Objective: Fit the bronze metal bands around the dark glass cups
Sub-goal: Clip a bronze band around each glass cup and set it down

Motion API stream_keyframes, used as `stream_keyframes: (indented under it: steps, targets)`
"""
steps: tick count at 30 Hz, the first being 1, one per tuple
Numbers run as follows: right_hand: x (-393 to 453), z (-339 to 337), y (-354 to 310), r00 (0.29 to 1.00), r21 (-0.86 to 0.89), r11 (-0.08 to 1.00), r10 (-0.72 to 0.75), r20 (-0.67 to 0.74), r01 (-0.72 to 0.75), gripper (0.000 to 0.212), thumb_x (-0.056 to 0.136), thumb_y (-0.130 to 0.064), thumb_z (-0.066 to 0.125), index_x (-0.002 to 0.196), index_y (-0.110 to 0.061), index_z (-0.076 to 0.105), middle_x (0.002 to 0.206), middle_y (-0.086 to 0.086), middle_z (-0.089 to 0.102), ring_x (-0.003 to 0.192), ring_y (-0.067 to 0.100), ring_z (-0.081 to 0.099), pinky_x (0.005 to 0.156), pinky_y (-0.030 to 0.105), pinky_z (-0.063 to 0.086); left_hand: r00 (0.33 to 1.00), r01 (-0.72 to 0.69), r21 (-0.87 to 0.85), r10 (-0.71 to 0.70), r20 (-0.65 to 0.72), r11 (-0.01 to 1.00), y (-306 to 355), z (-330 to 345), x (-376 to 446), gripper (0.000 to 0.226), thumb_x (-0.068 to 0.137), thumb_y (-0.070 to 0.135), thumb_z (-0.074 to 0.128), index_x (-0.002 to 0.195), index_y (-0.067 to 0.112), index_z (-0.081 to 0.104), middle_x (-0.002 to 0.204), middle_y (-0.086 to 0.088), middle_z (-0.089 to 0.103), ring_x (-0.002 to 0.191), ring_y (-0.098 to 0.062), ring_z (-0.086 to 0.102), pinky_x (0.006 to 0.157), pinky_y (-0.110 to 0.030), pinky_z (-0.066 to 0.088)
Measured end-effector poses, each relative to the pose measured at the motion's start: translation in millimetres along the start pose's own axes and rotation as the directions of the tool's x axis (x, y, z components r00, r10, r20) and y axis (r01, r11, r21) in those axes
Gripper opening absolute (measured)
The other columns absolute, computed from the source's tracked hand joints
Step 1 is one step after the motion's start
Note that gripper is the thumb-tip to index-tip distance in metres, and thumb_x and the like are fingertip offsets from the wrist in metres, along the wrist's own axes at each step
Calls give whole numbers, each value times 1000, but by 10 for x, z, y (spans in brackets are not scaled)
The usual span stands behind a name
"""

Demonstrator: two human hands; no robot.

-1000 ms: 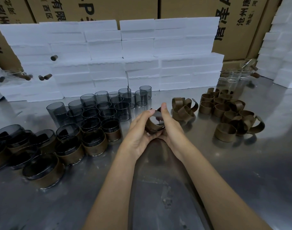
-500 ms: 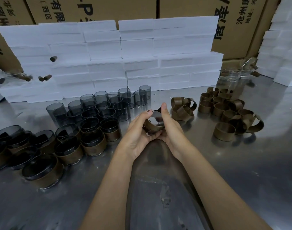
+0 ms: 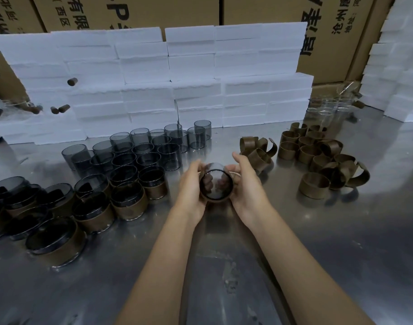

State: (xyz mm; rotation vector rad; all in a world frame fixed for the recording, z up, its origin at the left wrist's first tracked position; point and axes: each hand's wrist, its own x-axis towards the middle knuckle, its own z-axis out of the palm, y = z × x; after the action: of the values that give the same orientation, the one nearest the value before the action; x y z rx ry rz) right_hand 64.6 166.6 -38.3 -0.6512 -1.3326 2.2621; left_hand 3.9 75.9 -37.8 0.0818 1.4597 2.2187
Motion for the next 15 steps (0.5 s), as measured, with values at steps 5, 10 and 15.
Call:
stream_keyframes:
  steps: [5,10,15]
  targets:
    - [10,59,14,996,32,999,10,-85,-7,38,90,-38,70,62,-18,52,55,-2,54,49,12,54,56,23,48,992,-64,89,73,-105,994,-96,109,-43,54,97,30,59,43,25,51,56,2,51,62,-19,50,64,-30,42]
    - [14,53,38,998,46,999,2,-70,1,46,88,-34,76,61,-22,41,51,-6,42,50,14,45,61,28,44,988,-72,108,85,-125,992,-113,111,-62,51,96,32,62,50,26,40,52,4,38,44,-11,35,41,-16,32]
    - [-15,48,23,998,22,1000,13,-55,-12,42,85,-34,80,66,-21,45,50,-6,47,52,16,53,68,34,49,996,-45,70,51,-80,997,-100,131,-100,45,94,35,68,58,24,45,50,8,41,48,-12,43,53,-24,38]
